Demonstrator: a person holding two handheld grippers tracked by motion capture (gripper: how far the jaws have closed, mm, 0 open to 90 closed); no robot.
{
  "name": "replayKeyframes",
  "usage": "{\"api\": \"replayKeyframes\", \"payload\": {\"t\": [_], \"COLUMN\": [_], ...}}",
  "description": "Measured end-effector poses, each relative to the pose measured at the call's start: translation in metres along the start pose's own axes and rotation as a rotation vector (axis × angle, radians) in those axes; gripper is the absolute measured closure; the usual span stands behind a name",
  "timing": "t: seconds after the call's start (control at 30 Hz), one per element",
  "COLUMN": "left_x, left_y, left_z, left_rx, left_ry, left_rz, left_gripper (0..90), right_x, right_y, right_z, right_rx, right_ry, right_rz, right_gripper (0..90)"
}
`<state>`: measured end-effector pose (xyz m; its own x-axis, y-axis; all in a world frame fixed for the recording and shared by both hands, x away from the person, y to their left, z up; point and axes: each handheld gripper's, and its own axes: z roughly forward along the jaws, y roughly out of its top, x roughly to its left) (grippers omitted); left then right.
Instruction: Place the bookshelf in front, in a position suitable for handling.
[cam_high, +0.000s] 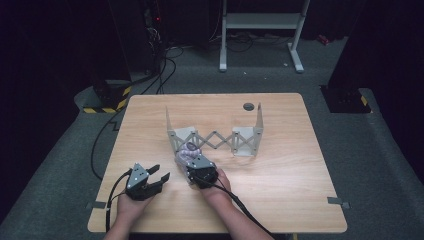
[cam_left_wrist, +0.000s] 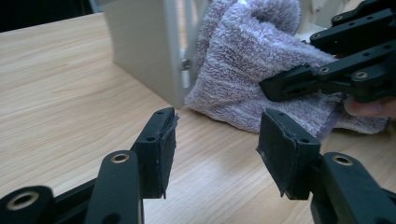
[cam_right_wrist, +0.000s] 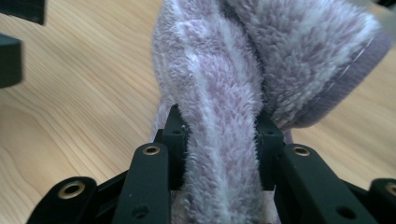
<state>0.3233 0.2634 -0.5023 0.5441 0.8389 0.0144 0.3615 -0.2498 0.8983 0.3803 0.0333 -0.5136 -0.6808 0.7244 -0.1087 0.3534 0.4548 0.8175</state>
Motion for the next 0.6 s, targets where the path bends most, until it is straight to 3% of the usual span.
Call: {"api": "replayKeyframes", "payload": {"t": [0.2, 0.3, 0.47, 0.6], "left_x": [0.012, 0.015, 0.017, 0.015], "left_y": [-0.006, -0.012, -0.012, -0.012], "left_z": [-0.012, -0.017, -0.02, -0.019], "left_rx": [0.018, 0.035, 0.024, 0.027], "left_ry": [0.022, 0.025, 0.025, 0.02], "left_rz": [-0.022, -0.022, -0.035, -0.025], "left_gripper": [45.9, 45.9, 45.9, 45.9], "right_x": [0.01, 0.013, 0.014, 0.013], "right_y": [0.022, 0.038, 0.061, 0.066], "right_z": [-0.003, -0.012, -0.03, -0.031], "right_rx": [-0.063, -0.126, -0.228, -0.232], "right_ry": [-0.005, -0.008, -0.019, -0.021], "right_rz": [-0.031, -0.04, -0.043, -0.041], "right_gripper": [66.3, 66.3, 66.3, 66.3]}}
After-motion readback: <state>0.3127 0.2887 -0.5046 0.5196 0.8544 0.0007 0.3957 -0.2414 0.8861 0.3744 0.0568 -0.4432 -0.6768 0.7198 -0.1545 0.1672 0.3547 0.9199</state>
